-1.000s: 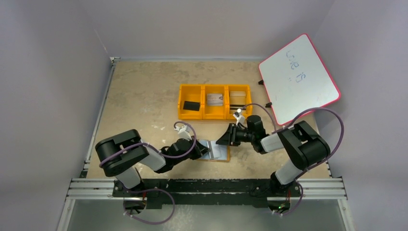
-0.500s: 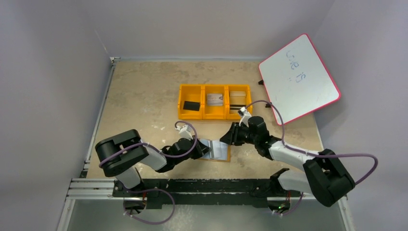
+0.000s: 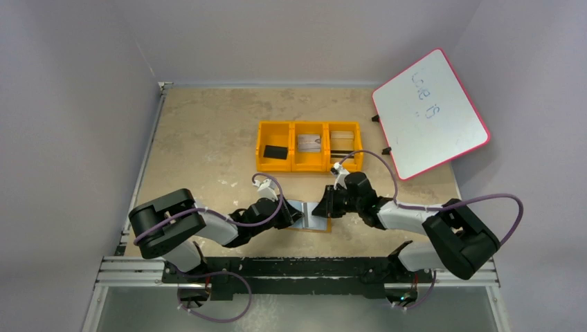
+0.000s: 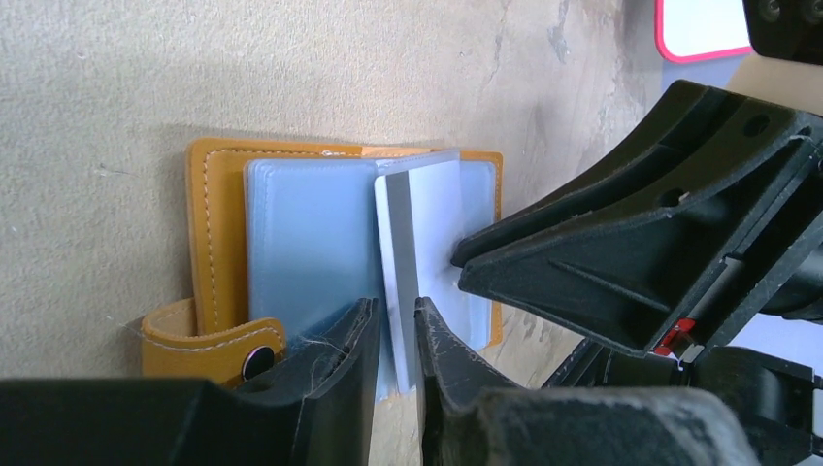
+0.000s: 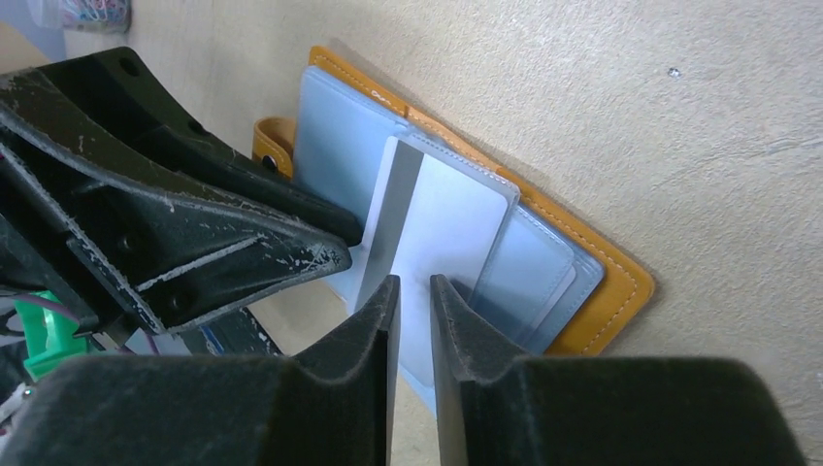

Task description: Take the credit cards out of the card holder

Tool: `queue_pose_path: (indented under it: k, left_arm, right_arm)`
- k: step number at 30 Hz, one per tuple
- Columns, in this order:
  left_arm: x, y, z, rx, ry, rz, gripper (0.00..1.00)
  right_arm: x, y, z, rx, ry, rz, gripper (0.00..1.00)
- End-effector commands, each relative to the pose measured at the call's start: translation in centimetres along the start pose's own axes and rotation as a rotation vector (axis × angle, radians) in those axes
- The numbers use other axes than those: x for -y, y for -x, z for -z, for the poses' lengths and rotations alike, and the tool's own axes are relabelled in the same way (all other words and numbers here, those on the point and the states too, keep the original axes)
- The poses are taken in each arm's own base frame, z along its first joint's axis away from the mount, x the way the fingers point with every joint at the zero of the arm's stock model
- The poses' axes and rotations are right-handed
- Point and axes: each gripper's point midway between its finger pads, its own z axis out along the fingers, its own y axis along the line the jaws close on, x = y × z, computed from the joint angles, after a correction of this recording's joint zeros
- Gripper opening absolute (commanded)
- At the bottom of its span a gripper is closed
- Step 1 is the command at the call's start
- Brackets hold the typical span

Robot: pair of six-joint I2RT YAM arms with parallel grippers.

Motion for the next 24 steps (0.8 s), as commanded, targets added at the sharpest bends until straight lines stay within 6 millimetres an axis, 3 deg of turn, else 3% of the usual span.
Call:
queue_pose_path:
  k: [1, 10, 12, 18, 21, 24]
  left_arm:
    - [1.2, -0.2, -0.2, -0.011, -0.044, -0.015, 0.20]
    - [0.6, -0.2, -0.4, -0.003, -0.027, 0.001, 0.22]
    - [0.5, -0.1, -0.4, 0.005, -0.020, 0.006, 0.22]
    - [-0.4, 0.6, 0.0, 0.037, 0.029, -0.009, 0.22]
    - [-0.2, 0.7, 0.0, 0.038, 0.030, -0.021, 0.22]
    - [0.0, 0.5, -0.2, 0.027, 0.024, -0.027, 0.22]
  right_arm:
    - [0.3, 0.8, -0.5, 0.024, -0.029, -0.024, 0.18]
    - [2.0, -1.1, -1.4, -0.040, -0.087, -0.099, 0.08]
    - [2.0, -0.4, -0.7, -0.012, -0.116, -0.104, 0.05]
    - [0.6, 1.9, 2.1, 0.068, -0.148, -0.063, 0.14]
    - [-0.1, 1.6, 2.1, 0.038, -0.120, -0.046, 0.18]
    - [0.5, 1.8, 1.4, 0.032, -0.137, -0.042, 0.19]
